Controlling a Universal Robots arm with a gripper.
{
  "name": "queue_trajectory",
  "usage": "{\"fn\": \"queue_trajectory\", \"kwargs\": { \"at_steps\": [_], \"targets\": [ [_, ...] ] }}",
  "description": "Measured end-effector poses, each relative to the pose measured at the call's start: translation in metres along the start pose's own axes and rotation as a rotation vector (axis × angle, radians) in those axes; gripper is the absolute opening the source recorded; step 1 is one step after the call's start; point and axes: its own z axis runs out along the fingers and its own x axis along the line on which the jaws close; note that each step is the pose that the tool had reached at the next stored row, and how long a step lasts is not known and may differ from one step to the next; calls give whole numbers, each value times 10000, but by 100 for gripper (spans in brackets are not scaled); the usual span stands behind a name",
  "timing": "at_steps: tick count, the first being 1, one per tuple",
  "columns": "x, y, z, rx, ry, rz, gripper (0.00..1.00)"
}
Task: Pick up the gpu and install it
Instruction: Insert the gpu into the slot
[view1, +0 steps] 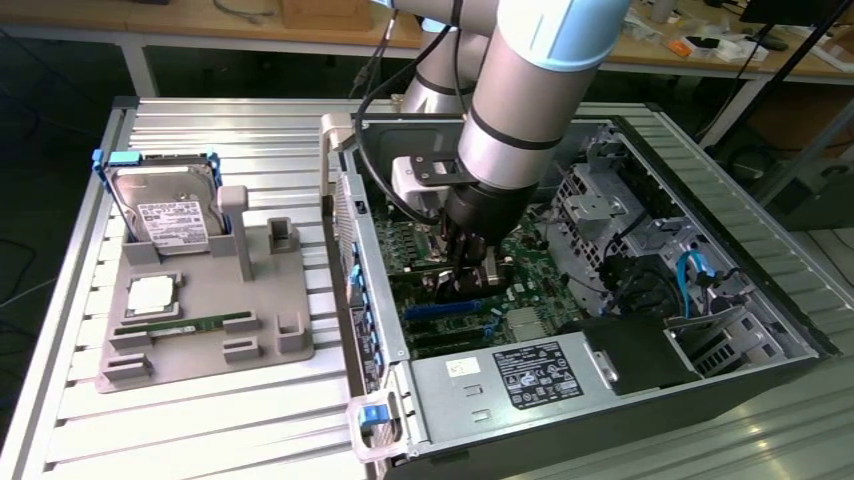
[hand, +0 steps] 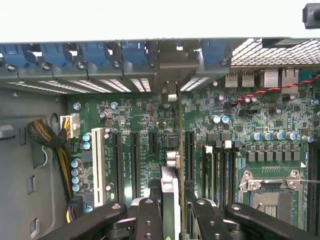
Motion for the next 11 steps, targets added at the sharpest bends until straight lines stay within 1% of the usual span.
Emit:
{"fn": "queue_trajectory", "kwargs": {
  "at_steps": [4,6,11],
  "targets": [
    [0,0,0,-28,-11,0,28],
    [0,-1,0,-53,-19,-2,28],
    [-1,-1,1,-185,-58,-2,28]
  ]
}}
